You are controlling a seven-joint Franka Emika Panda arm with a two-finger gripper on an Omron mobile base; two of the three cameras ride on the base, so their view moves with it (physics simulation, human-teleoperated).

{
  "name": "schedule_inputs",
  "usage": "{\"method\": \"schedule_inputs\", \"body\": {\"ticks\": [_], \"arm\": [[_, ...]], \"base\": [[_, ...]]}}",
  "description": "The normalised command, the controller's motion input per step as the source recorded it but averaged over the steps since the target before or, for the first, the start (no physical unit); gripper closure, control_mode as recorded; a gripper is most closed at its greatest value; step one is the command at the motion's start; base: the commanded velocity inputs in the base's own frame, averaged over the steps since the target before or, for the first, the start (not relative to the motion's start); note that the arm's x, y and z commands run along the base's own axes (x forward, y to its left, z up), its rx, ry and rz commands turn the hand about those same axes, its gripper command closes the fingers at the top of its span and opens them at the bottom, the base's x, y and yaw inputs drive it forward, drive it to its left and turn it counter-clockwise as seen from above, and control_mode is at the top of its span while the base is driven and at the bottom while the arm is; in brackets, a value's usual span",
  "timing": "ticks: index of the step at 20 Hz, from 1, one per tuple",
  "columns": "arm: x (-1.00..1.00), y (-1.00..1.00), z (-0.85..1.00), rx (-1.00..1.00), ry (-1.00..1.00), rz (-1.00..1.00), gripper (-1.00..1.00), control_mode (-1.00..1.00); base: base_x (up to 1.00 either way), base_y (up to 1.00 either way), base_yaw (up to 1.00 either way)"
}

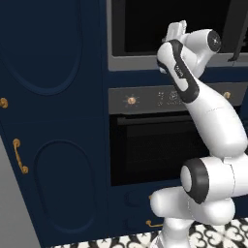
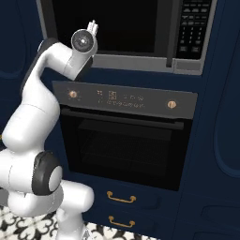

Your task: Pick the corn from the sink and place it in the bowl. Then pick the bowl and place it in the microwave. Then close the microwave door and press the start button.

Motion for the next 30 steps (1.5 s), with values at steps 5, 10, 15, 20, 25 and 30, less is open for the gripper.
{"method": "schedule_inputs", "body": {"ticks": [5,10,15,20,25,30], "arm": [[0.4,0.0,-0.11,0.0,0.0,0.06,-1.0,-1.0],[-0.55,-0.21,-0.33,0.0,-0.05,0.01,-1.0,-1.0],[-1.0,-0.58,-0.04,0.03,-0.19,0.0,-1.0,-1.0],[-0.81,-0.99,0.0,0.04,-0.06,0.0,-1.0,-1.0],[-0.32,-1.0,0.0,0.04,0.0,0.0,-1.0,-1.0],[-0.02,-1.0,0.0,0.0,0.0,0.0,-1.0,-1.0]], "base": [[0.0,0.0,0.0],[0.0,0.0,0.0],[0.0,0.0,0.0],[0.0,0.0,0.0],[0.0,0.0,0.0],[0.0,0.0,0.0]]}}
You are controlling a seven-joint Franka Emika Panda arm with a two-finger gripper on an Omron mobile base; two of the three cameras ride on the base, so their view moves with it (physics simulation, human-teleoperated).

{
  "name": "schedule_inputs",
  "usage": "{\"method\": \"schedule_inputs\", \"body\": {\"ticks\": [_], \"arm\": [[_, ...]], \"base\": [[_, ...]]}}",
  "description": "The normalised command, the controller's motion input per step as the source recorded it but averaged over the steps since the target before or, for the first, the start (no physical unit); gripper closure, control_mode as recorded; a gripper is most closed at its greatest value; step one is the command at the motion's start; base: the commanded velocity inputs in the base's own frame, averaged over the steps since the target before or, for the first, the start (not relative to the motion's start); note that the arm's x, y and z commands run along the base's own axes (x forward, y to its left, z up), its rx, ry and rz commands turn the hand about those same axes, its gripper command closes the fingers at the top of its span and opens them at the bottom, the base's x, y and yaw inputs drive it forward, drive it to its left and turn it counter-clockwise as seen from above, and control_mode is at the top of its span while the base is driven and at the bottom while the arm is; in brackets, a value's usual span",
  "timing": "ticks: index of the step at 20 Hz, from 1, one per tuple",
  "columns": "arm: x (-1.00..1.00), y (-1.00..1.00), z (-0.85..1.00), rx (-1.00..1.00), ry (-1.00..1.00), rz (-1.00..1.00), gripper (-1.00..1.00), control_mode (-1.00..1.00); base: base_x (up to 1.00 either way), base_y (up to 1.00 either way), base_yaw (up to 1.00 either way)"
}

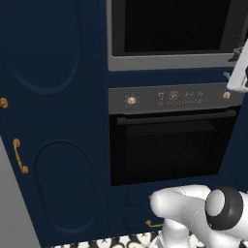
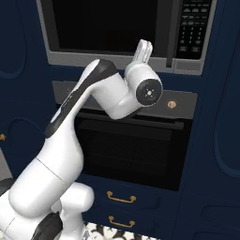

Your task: Pick the corn from the sink and place it in the bowl. Then pick the bowl and place it in the microwave. Then close the microwave door and press the start button.

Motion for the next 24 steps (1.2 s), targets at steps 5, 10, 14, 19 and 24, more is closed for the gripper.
{"method": "schedule_inputs", "body": {"ticks": [5,10,14,19,24], "arm": [[-0.06,-1.0,0.0,0.0,-0.05,0.0,-1.0,-1.0],[-0.02,-0.95,0.0,0.0,-0.02,0.0,-1.0,-1.0],[0.41,-0.34,-0.01,0.0,0.0,0.0,-1.0,-1.0],[0.36,-0.01,-0.01,-0.01,0.0,0.1,-1.0,-1.0],[0.32,0.02,-0.04,-0.04,0.0,0.13,-1.0,-1.0]], "base": [[0.0,0.0,0.0],[0.0,0.0,0.0],[0.0,0.0,0.0],[0.0,0.0,0.0],[0.0,0.0,0.0]]}}
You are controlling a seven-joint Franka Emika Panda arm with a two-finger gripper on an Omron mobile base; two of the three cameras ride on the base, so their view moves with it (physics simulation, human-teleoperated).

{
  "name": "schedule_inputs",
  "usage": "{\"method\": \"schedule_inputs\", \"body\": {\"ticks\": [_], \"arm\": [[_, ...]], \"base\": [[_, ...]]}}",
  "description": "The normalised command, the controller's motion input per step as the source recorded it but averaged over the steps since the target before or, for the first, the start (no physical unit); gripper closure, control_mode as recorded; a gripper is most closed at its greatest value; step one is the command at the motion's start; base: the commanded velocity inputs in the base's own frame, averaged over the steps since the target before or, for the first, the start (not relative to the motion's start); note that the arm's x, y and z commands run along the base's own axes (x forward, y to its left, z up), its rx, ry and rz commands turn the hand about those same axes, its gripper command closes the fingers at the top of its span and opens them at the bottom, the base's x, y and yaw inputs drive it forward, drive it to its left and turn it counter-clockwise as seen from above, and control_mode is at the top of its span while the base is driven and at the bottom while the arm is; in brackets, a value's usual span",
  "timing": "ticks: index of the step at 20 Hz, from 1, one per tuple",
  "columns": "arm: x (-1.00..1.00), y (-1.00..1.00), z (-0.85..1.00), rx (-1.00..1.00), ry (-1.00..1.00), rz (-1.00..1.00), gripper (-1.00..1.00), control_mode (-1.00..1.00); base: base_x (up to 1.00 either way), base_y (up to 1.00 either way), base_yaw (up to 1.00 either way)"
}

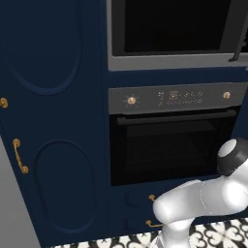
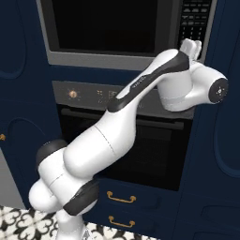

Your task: Pick the corn from the sink and place it in the bowl. Then pick the bowl and place it in the microwave. Then close the microwave door and press the start button.

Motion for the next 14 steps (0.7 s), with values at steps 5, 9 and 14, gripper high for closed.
{"method": "schedule_inputs", "body": {"ticks": [5,9,14], "arm": [[0.4,0.0,-0.03,-0.03,0.01,0.11,-1.0,-1.0],[0.16,-0.31,0.0,0.0,0.0,0.05,-1.0,-1.0],[0.23,-0.11,-0.1,0.0,0.0,0.04,-1.0,-1.0]], "base": [[0.0,0.0,0.0],[0.0,0.0,0.0],[0.0,0.0,0.0]]}}
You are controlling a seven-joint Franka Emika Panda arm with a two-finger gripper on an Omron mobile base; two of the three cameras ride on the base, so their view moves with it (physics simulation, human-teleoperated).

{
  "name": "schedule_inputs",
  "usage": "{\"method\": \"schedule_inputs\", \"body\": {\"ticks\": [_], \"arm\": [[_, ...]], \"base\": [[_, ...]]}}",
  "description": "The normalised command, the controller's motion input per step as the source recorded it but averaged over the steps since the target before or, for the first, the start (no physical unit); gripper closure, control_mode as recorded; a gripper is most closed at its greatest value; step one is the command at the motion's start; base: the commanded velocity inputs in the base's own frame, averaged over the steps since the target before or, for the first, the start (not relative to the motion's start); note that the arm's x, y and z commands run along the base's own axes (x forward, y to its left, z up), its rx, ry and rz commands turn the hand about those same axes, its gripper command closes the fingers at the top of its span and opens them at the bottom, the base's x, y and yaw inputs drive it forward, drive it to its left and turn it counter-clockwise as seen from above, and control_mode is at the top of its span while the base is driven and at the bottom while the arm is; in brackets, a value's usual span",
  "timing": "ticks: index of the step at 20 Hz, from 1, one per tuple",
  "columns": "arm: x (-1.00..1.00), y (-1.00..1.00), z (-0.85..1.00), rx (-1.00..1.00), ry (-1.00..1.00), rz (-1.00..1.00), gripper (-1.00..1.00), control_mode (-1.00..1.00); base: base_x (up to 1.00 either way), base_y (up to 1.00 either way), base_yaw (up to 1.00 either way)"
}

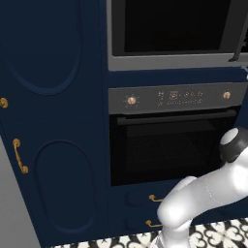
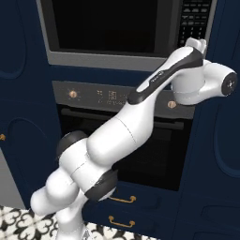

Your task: Pick the corn from the sink and place it in the bowl. Then pick the bowl and place it in the microwave. Then close the microwave door and press the start button.

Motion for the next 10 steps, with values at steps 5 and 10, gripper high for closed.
{"method": "schedule_inputs", "body": {"ticks": [5,10], "arm": [[0.35,0.0,-0.1,0.0,0.0,0.05,-1.0,-1.0],[0.42,0.0,0.0,0.0,0.0,0.05,-1.0,-1.0]], "base": [[0.0,0.0,0.0],[0.0,0.0,0.0]]}}
